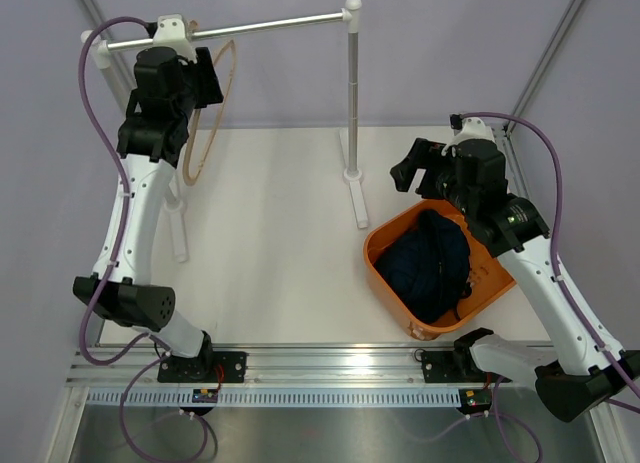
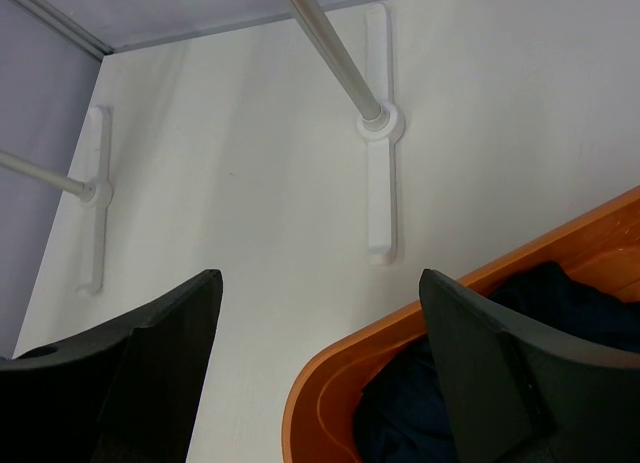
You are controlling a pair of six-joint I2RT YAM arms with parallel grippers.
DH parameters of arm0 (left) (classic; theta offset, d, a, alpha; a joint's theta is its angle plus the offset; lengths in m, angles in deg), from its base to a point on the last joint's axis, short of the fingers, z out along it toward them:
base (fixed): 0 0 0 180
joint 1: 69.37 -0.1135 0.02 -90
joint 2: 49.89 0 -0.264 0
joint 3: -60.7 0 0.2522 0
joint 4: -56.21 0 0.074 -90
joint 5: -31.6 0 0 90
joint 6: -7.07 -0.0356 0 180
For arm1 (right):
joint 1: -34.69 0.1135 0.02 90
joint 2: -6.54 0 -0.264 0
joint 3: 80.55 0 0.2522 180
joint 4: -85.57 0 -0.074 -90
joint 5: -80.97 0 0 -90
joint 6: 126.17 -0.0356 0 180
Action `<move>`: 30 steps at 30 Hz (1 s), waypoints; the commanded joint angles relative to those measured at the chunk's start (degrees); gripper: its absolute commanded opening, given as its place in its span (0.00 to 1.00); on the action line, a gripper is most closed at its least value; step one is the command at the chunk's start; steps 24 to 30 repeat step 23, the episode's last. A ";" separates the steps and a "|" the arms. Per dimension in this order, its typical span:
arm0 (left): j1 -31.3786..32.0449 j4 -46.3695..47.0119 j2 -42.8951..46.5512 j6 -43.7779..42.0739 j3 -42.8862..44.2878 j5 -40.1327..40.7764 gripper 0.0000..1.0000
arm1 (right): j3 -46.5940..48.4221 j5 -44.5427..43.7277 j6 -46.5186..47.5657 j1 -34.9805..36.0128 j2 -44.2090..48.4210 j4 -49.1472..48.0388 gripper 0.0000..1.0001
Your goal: Remove the shorts from the hanger
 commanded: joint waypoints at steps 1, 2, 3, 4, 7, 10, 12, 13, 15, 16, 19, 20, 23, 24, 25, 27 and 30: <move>0.01 1.93 5.23 0.07 0.28 -0.99 0.63 | -0.44 3.01 0.59 -0.21 1.21 -3.21 0.89; 0.01 1.84 5.85 -0.02 0.19 -0.99 0.65 | -0.44 3.36 0.51 -0.30 1.21 -3.39 0.89; 0.01 1.49 6.47 -0.02 0.10 -0.91 0.65 | -0.79 3.71 0.59 -0.30 1.48 -3.65 0.90; 0.01 1.49 7.86 -0.02 -0.25 -0.82 0.66 | -1.06 3.89 0.59 -0.30 1.65 -4.52 0.91; 0.10 1.31 10.42 0.07 -1.56 -0.03 0.66 | -2.02 4.95 0.86 -0.21 2.09 -5.32 0.94; 0.19 1.58 14.37 0.86 -4.20 0.68 0.66 | -2.55 5.12 0.86 -0.30 2.27 -5.50 0.99; 0.71 2.01 17.35 1.56 -6.21 0.33 0.66 | -2.99 5.12 0.94 -0.30 2.44 -5.50 0.99; 1.07 2.02 18.33 1.74 -6.84 0.24 0.66 | -3.25 5.12 0.94 -0.30 2.62 -5.85 1.00; 2.12 2.10 20.78 2.27 -8.50 -0.03 0.66 | -4.22 5.12 1.03 -0.21 3.41 -6.20 0.99; 2.56 2.10 21.58 2.36 -9.04 -0.20 0.66 | -4.48 5.12 1.12 -0.21 3.76 -6.46 0.99; 4.75 1.14 23.69 2.45 -10.27 -1.61 0.66 | -5.19 5.12 1.47 -0.21 4.64 -6.20 1.00; 5.54 0.61 24.13 2.27 -10.44 -1.70 0.66 | -5.36 5.12 1.65 -0.30 4.82 -6.12 0.99; 9.40 -1.14 25.98 2.18 -11.41 -2.22 0.68 | -5.80 4.25 1.91 -0.30 5.78 -5.85 1.00; 9.40 -1.14 25.98 2.18 -11.41 -2.22 0.68 | -5.80 4.25 1.91 -0.30 5.78 -5.85 1.00; 9.40 -1.14 25.98 2.18 -11.41 -2.22 0.68 | -5.80 4.25 1.91 -0.30 5.78 -5.85 1.00; 9.40 -1.14 25.98 2.18 -11.41 -2.22 0.68 | -5.80 4.25 1.91 -0.30 5.78 -5.85 1.00; 9.40 -1.14 25.98 2.18 -11.41 -2.22 0.68 | -5.80 4.25 1.91 -0.30 5.78 -5.85 1.00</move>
